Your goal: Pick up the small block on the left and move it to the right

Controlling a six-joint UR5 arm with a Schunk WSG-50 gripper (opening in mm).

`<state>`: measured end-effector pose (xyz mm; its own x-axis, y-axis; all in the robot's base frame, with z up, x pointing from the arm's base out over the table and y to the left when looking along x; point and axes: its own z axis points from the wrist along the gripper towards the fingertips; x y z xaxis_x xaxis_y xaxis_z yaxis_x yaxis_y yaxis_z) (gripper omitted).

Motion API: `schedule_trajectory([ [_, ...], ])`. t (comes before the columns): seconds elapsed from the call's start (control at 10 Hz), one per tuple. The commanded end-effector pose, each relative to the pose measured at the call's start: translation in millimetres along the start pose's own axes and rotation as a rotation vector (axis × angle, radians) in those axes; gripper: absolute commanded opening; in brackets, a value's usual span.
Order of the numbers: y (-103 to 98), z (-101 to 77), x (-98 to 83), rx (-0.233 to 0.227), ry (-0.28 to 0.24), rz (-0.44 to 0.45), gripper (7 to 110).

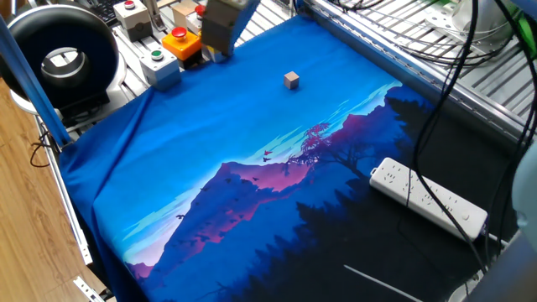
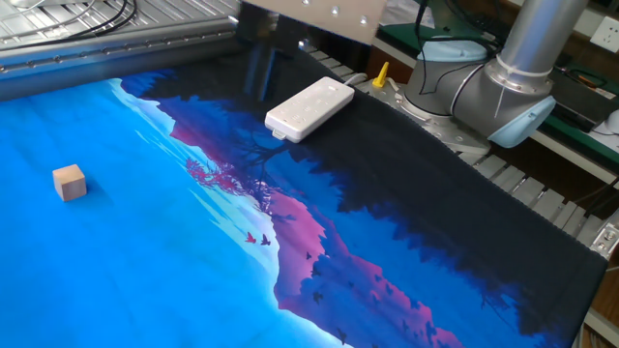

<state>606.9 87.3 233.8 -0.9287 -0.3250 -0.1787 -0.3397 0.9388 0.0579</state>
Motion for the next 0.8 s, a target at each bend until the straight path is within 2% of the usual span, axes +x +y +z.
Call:
schedule_trajectory([
  [0.0,-6.9,13.6,-2.5,0.013,0.015,0.156,7],
  [0.2,-51.5,19.1,3.0,0.170,0.023,0.149,7],
  [0.3,-55.7,21.1,2.5,0.174,0.013,0.147,7],
  [0.5,-41.3,18.4,1.2,0.126,0.012,0.170,7],
  [0.7,-39.7,15.3,1.1,0.127,0.013,0.148,7],
])
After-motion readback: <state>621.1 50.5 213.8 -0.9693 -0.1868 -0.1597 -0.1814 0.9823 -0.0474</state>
